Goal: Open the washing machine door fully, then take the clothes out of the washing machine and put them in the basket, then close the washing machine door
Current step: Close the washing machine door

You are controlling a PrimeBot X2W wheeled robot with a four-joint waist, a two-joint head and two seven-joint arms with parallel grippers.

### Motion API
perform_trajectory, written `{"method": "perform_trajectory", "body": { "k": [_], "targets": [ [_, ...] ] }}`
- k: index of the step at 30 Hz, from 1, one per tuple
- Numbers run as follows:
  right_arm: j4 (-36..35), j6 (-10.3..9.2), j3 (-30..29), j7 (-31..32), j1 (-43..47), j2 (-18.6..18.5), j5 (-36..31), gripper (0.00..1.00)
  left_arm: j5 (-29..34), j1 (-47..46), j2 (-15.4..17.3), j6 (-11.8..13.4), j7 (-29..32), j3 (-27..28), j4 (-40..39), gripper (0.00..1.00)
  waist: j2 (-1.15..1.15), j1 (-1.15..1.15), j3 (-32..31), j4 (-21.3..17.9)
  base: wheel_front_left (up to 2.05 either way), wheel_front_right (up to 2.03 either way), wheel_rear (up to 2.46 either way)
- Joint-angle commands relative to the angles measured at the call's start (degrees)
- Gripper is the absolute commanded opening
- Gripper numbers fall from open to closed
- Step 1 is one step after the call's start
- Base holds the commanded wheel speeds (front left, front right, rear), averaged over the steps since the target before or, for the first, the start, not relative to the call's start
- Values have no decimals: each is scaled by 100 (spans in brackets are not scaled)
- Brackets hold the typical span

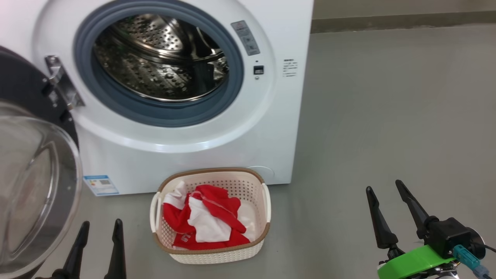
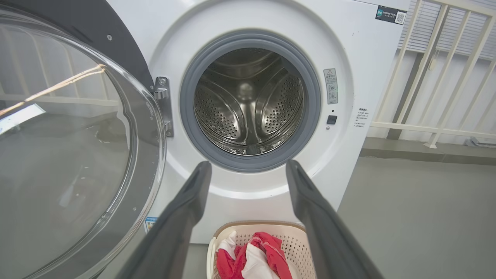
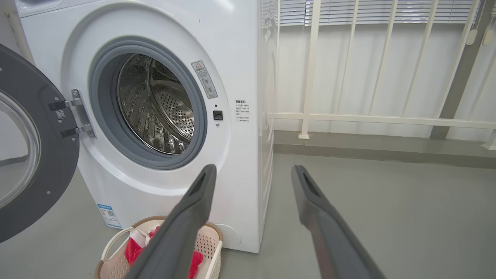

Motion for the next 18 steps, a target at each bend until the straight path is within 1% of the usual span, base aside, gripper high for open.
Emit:
{"method": "perform_trajectory", "body": {
  "k": [1, 6, 7, 18],
  "targets": [
    [-156, 36, 156, -37, -118, -29, -13, 100, 58, -157, 48, 61, -69, 200, -191, 100, 0, 0, 9, 230, 0, 0, 0],
    [-172, 36, 193, -37, -136, -29, -33, 100, 101, -116, 35, 136, -69, 194, -257, 100, 0, 0, -11, 607, 0, 0, 0],
    [-172, 36, 193, -37, -136, -29, -33, 100, 101, -116, 35, 136, -69, 194, -257, 100, 0, 0, -11, 607, 0, 0, 0],
    [-210, 36, 296, -37, -175, -33, -20, 100, 158, -108, 87, 178, -69, 204, -274, 100, 0, 0, -90, 1421, 0, 0, 0]
  ]
}}
